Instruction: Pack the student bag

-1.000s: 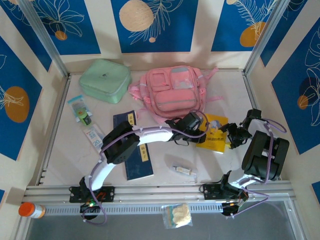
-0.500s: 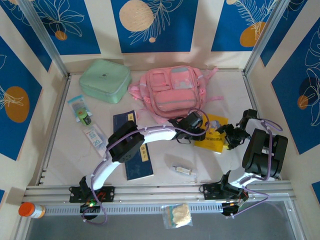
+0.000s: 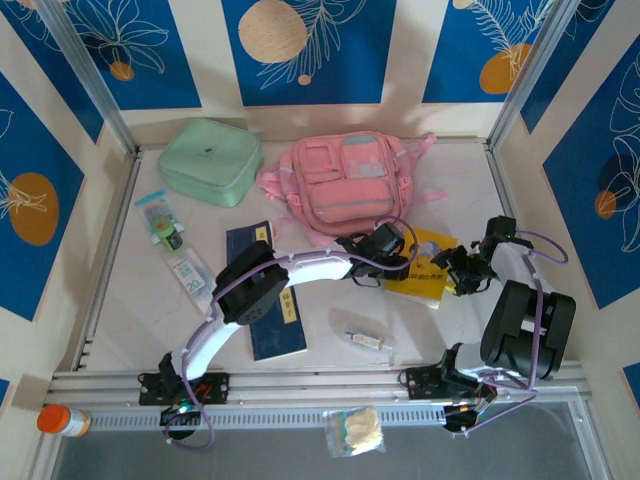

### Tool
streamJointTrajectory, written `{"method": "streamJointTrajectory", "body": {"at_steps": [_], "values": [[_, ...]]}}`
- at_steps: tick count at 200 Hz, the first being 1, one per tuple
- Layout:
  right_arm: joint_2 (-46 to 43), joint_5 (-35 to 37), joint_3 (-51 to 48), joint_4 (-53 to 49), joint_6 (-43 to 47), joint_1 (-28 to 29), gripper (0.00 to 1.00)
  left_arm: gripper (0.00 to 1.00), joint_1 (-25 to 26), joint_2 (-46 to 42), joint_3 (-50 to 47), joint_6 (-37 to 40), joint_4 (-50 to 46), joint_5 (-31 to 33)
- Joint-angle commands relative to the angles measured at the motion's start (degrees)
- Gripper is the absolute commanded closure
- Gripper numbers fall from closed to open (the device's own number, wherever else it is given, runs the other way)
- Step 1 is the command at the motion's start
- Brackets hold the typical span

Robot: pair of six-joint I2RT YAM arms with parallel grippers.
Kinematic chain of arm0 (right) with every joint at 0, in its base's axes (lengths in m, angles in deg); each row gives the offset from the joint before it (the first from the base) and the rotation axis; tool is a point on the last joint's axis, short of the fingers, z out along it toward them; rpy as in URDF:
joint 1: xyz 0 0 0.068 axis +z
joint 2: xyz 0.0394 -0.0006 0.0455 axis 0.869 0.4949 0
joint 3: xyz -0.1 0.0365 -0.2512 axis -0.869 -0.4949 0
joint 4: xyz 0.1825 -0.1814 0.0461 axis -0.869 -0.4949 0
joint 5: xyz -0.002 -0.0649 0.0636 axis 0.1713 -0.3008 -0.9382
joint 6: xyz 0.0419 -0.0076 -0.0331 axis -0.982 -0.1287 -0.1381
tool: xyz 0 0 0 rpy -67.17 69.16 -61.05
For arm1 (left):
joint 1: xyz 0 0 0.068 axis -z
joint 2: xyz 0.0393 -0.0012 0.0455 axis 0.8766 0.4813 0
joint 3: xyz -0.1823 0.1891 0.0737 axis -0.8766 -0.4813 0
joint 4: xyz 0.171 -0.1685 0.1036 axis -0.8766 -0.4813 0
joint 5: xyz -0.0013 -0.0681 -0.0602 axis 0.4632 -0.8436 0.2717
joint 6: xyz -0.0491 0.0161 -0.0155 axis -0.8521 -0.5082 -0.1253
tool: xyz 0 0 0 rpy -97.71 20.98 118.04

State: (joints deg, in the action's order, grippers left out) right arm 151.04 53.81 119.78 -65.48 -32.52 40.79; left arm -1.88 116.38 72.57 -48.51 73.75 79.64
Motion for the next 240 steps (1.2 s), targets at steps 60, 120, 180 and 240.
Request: {"method": "streamJointTrajectory", "body": {"at_steps": [60,120,180,240], "values": [[-1.6,-5.6,2.2,-3.4,1.4,1.0,0.65,0.55,-0.8,0.9,-1.8,-0.8,-0.2,0.2],[-2.1,-5.9,2.6,-3.4,1.3,1.0,0.93,0.55,-1.1,0.5,-1.9,-0.9,0.1,-0.4],[-7.5,-5.2,5.2,-6.1,0.7,0.2,0.99,0.42,-3.4,-7.9,-2.2,1.5,0.9,-7.5],[-15.1,-4.7,14.4,-12.7,-0.2,3.7,1.00,0.36,-7.5,-26.5,-16.8,-2.0,5.7,-11.0]]}}
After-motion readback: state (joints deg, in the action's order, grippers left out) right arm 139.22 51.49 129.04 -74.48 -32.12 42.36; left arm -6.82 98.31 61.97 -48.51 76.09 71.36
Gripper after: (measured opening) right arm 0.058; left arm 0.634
